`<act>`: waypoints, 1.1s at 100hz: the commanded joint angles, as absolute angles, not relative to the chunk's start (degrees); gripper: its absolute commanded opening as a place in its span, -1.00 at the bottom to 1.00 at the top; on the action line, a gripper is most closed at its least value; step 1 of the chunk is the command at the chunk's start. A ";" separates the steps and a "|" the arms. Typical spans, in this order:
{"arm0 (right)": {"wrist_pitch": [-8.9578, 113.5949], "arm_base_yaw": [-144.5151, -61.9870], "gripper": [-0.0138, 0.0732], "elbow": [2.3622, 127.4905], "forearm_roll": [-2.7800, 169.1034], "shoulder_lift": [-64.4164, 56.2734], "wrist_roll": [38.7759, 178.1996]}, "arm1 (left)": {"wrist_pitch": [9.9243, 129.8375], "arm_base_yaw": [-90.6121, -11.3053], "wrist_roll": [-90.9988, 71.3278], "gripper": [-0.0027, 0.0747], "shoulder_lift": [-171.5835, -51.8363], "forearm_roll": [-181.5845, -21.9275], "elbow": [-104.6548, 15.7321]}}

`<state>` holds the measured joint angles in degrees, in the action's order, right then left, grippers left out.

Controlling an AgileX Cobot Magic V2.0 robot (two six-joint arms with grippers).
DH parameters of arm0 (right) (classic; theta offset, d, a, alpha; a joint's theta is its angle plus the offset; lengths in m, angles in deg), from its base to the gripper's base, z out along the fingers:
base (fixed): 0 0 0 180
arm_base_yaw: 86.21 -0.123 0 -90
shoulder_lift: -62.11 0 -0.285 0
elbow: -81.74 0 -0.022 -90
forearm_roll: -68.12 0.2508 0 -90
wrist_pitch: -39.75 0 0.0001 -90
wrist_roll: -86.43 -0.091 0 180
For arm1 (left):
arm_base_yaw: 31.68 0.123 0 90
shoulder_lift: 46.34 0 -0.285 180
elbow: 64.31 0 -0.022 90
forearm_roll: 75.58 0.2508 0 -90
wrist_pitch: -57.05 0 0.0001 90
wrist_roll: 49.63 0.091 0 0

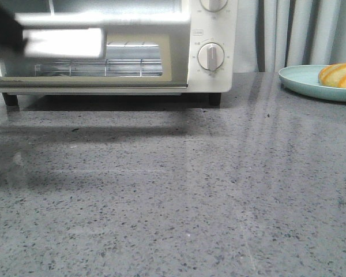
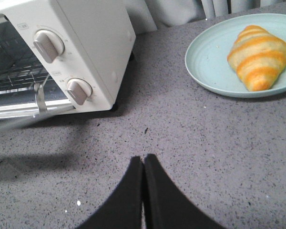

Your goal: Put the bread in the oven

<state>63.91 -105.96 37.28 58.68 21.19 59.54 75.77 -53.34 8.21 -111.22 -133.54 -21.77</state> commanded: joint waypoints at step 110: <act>75.04 -88.94 -0.01 72.17 67.27 -15.92 76.33 | 80.93 -53.53 7.99 -0.99 -79.63 -141.89 -17.99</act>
